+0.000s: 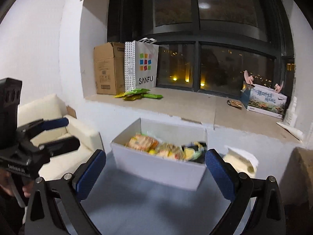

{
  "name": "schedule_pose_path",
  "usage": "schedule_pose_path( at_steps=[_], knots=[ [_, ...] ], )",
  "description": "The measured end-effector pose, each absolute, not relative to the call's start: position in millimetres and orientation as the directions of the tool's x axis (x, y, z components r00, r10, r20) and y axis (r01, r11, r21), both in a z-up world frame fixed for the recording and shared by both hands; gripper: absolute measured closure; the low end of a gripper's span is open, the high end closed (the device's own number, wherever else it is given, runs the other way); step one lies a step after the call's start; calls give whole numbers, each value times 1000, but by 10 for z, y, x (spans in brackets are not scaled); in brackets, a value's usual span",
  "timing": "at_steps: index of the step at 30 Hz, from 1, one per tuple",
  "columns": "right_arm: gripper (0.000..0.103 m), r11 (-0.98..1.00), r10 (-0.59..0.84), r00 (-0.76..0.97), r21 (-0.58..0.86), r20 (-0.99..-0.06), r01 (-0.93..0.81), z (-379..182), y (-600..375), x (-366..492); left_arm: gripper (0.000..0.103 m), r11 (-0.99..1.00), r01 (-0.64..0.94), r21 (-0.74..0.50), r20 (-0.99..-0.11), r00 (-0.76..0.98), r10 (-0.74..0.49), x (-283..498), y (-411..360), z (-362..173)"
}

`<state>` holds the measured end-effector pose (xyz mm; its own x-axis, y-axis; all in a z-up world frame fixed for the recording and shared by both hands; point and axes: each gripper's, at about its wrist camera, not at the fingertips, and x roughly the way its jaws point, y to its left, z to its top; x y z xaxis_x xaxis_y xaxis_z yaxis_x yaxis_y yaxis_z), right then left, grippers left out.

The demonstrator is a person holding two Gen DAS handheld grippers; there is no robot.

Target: Organize snacks

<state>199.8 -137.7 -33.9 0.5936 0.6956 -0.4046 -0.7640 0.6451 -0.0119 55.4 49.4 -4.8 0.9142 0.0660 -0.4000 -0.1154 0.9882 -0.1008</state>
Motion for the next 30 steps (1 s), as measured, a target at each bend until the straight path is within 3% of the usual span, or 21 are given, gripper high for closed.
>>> schedule_pose_path(
  at_steps=[5,9,30],
  knots=[
    [0,679,695,619,49,-365,-733,-435,-1729,1552,0,987,-103,-125,-384,922,48,112,310,-159],
    [0,707,673,631,87,-386,-702,-533,-1936,1353,0,981,-101,-165,-400,916,27,-29,274,-203],
    [0,710,668,632,81,-394,-700,-492,-2021,1233,0,985,-122,-126,-436,898,55,72,229,-187]
  ],
)
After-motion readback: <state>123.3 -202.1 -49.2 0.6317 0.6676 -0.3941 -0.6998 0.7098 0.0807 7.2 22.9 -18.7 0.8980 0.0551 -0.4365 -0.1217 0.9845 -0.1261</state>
